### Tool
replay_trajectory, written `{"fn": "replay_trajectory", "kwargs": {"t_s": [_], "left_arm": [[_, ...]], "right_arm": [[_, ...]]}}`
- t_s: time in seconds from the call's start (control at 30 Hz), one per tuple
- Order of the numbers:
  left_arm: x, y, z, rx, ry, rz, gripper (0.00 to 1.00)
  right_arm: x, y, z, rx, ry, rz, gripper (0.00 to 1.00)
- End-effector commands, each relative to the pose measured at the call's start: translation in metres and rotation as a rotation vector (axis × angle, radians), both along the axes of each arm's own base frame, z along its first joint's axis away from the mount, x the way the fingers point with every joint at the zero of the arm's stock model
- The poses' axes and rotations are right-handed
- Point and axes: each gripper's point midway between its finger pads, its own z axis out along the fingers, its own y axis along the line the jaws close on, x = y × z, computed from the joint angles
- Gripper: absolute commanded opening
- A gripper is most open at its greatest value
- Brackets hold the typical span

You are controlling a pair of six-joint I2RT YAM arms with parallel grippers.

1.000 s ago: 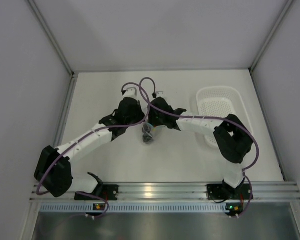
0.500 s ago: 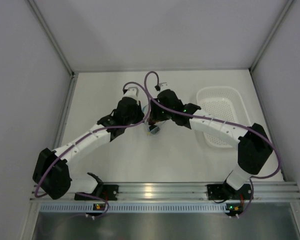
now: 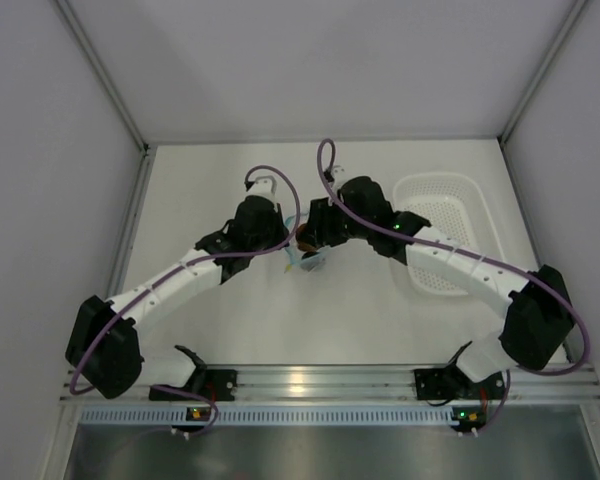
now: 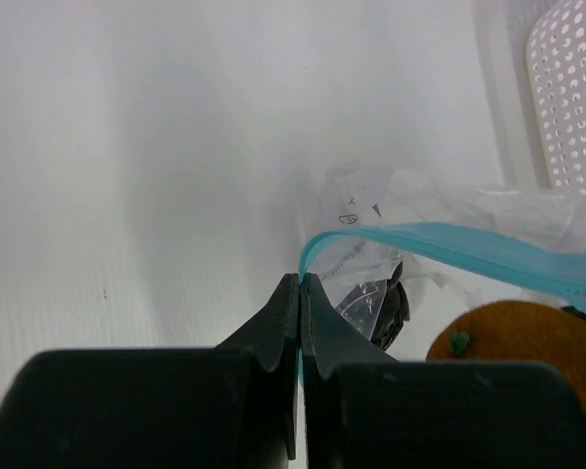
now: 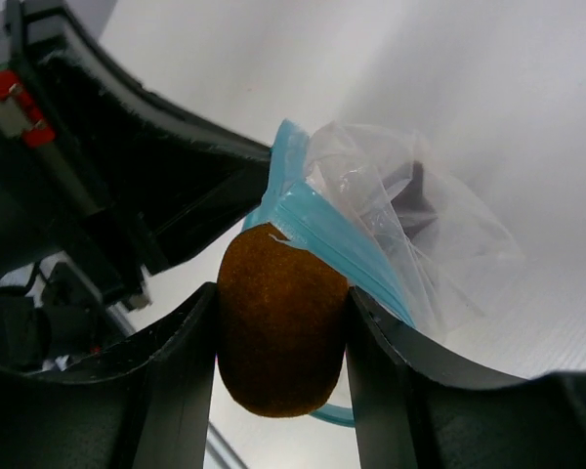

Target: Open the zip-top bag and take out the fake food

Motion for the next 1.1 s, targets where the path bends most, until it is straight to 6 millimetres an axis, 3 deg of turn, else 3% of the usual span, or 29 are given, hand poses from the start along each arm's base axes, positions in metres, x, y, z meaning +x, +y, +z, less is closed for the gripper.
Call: {"fn": "replay_trajectory", "kwargs": {"t_s": [0.0,0.13,0.27,0.33,0.4,0.5,0.63,0.8,0.93,1.07], "left_arm": [[0.004,0.006,-0.009,0.011,0.010,0.045,0.00],[0.005,0.009,-0.018,0.019,0.029,0.073,0.00],[0.004,0.005,-0.020,0.005,0.045,0.063,0.00],[0.003,0.002,-0.019,-0.013,0.052,0.061,0.00],[0.003,0.002,-0.019,-0.010,0.051,0.061,0.00],[0.005,0.003,-0.017,-0.002,0.042,0.064,0.00],[0.005,0.001,-0.012,-0.015,0.037,0.051,0.00],[0.003,0.001,-0.010,-0.022,0.034,0.047,0.00],[0.003,0.001,-0.007,-0.027,0.027,0.045,0.00],[0.001,-0.001,0.001,-0.048,0.017,0.037,0.00]], "right_arm": [[-0.020,0.014,0.048,0.214,-0.028,0.152,0.34],[-0.019,0.002,0.040,0.226,0.003,0.166,0.33],[-0.013,-0.009,0.013,0.106,0.007,0.148,0.34],[-0.016,-0.012,-0.002,0.071,0.036,0.153,0.29],[-0.013,-0.015,-0.001,0.076,0.011,0.126,0.24],[-0.003,-0.032,0.006,0.060,-0.037,0.032,0.24],[0.013,-0.071,0.020,0.024,-0.087,-0.097,0.25],[0.033,-0.121,0.022,-0.002,-0.103,-0.241,0.26],[0.051,-0.180,0.017,-0.070,-0.115,-0.428,0.30],[0.067,-0.242,-0.004,-0.231,-0.099,-0.636,0.31]]}}
